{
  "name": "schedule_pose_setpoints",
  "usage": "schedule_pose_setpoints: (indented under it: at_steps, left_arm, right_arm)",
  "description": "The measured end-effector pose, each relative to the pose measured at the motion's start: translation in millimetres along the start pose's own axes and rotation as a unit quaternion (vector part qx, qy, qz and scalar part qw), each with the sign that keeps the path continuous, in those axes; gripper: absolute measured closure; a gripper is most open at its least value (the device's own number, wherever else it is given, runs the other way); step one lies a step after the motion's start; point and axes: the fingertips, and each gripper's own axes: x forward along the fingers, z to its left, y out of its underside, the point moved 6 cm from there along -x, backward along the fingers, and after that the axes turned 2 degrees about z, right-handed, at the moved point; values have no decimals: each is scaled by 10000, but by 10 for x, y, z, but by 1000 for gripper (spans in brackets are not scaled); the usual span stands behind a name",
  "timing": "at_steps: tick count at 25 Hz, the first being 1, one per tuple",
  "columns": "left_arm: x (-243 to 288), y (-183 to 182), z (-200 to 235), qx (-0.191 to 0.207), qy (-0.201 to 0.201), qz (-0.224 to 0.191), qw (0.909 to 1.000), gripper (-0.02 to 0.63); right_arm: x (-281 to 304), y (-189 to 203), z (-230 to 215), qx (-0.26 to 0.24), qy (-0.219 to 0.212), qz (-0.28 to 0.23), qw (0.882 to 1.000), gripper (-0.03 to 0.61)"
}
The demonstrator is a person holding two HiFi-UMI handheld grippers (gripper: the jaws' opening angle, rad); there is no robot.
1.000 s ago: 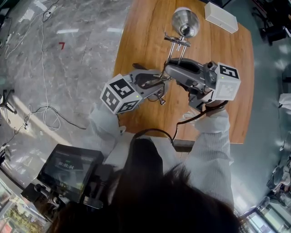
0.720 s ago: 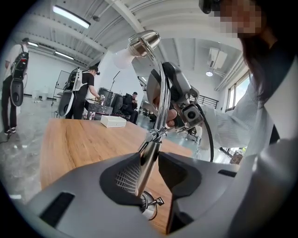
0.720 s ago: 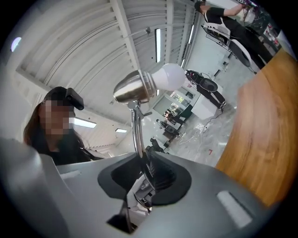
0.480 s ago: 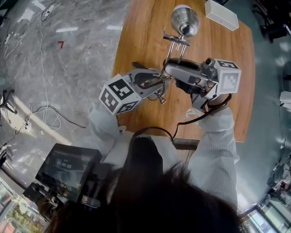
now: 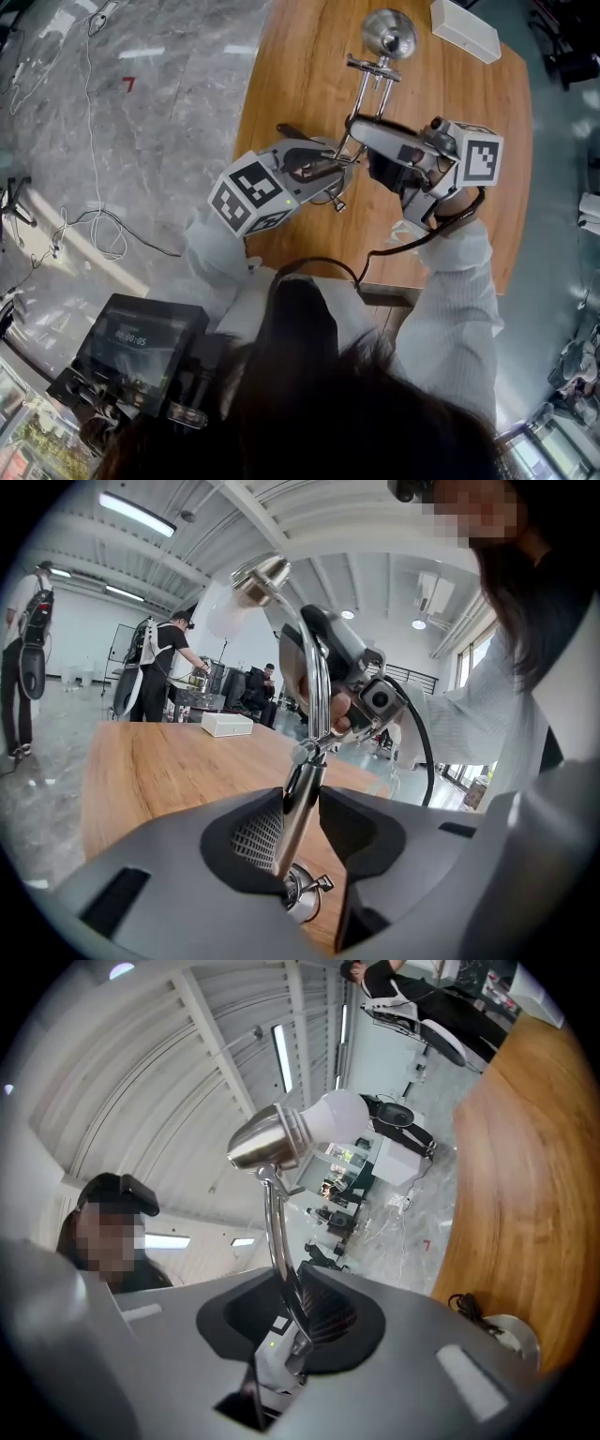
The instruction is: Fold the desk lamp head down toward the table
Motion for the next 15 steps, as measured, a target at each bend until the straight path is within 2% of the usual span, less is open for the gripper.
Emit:
schedule_pose_setpoints:
  at_steps: [5, 9, 15]
  left_arm:
    - [21, 6, 28, 34, -43, 55, 10000, 494]
    - [45, 42, 37, 62, -59, 77, 9999, 494]
    - [20, 16, 11, 112, -54, 28, 9999, 494]
  right_arm:
    - [-70, -139, -416, 1106, 12, -357, 9932, 531]
    - [-104, -161, -675, 1439, 202, -111, 9893, 549]
    - [-120, -45, -1020, 2134, 319, 161, 9763, 517]
